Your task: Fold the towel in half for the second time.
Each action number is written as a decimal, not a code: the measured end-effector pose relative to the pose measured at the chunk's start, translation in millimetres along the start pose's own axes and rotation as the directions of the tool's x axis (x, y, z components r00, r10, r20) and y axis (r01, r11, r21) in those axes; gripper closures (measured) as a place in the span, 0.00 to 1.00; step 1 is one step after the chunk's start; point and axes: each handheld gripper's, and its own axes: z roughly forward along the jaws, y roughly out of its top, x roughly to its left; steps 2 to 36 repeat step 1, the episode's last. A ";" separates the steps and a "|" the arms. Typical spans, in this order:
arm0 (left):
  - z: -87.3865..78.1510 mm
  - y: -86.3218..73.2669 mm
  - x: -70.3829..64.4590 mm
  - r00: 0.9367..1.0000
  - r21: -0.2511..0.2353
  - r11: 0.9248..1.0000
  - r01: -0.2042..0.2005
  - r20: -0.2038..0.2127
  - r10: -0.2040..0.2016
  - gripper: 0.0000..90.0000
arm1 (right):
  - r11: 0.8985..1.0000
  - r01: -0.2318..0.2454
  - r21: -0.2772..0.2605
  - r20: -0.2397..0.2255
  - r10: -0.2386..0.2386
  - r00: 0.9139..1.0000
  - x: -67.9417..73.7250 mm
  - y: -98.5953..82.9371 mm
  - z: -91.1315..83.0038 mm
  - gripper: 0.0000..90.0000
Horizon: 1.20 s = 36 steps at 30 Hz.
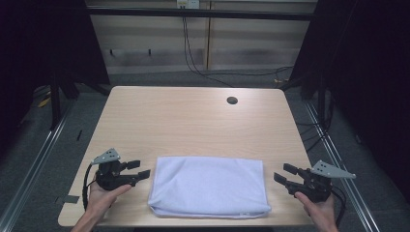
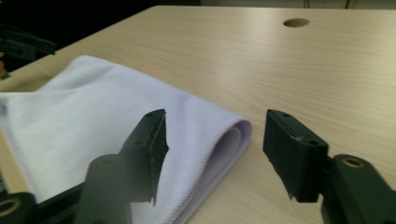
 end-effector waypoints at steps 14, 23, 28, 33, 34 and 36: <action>1.3 -1.2 1.1 1.000 0.004 1.000 0.019 0.009 -0.019 0.33 | 1.000 -0.011 0.018 0.022 0.011 1.000 -3.7 -5.8 2.1 0.40; 1.3 -1.2 1.1 1.000 0.004 1.000 0.019 0.009 -0.019 0.33 | 1.000 -0.011 0.018 0.022 0.011 1.000 -3.7 -5.8 2.1 0.40; 1.3 -1.2 1.1 1.000 0.004 1.000 0.019 0.009 -0.019 0.33 | 1.000 -0.011 0.018 0.022 0.011 1.000 -3.7 -5.8 2.1 0.40; 1.3 -1.2 1.1 1.000 0.004 1.000 0.019 0.009 -0.019 0.33 | 1.000 -0.011 0.018 0.022 0.011 1.000 -3.7 -5.8 2.1 0.40; 1.3 -1.2 1.1 1.000 0.004 1.000 0.019 0.009 -0.019 0.33 | 1.000 -0.011 0.018 0.022 0.011 1.000 -3.7 -5.8 2.1 0.40; 1.3 -1.2 1.1 1.000 0.004 1.000 0.019 0.009 -0.019 0.33 | 1.000 -0.011 0.018 0.022 0.011 1.000 -3.7 -5.8 2.1 0.40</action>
